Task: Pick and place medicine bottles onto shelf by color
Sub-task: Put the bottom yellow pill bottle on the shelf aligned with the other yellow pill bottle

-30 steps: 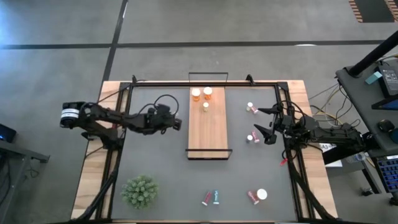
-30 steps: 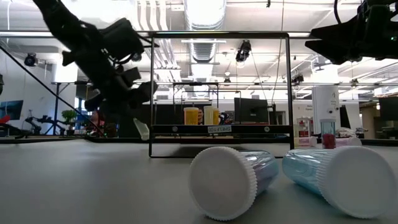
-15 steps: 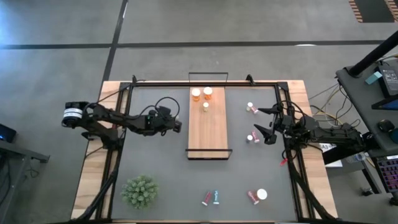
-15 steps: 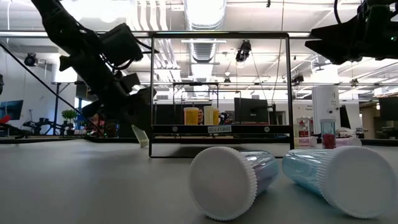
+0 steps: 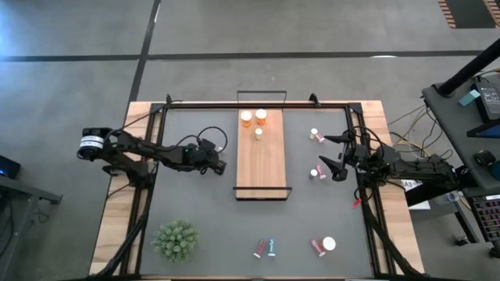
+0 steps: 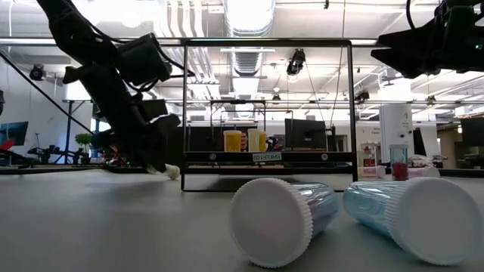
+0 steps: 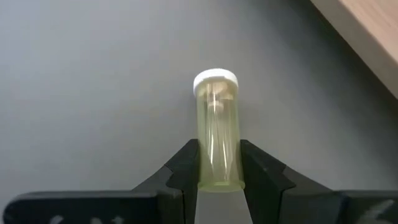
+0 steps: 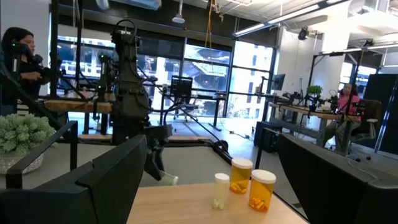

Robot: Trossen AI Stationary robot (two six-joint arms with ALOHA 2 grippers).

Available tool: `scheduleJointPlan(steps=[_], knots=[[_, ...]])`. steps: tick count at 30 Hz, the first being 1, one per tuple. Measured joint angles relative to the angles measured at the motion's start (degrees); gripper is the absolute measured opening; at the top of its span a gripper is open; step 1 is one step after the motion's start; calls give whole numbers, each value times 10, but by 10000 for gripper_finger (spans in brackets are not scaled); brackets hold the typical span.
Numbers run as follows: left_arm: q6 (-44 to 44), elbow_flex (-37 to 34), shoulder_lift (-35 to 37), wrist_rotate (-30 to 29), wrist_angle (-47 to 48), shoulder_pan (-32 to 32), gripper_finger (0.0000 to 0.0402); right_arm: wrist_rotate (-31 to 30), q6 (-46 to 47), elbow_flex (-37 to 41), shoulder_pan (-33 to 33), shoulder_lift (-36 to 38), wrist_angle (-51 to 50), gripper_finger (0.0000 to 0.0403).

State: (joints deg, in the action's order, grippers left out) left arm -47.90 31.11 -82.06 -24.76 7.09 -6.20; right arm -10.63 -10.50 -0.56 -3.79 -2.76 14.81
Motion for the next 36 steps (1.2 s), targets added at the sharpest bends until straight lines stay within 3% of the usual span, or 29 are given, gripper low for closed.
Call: scheduleJointPlan(steps=[11, 24, 36], knots=[[-23, 0, -4, 56, 18, 0, 80, 0, 0, 0, 0, 0, 0, 350], [-51, 23, 3, 66, 69, -2, 81, 0, 0, 0, 0, 0, 0, 350], [-78, 36, 3, 49, 102, -2, 184, 0, 0, 0, 0, 0, 0, 350]])
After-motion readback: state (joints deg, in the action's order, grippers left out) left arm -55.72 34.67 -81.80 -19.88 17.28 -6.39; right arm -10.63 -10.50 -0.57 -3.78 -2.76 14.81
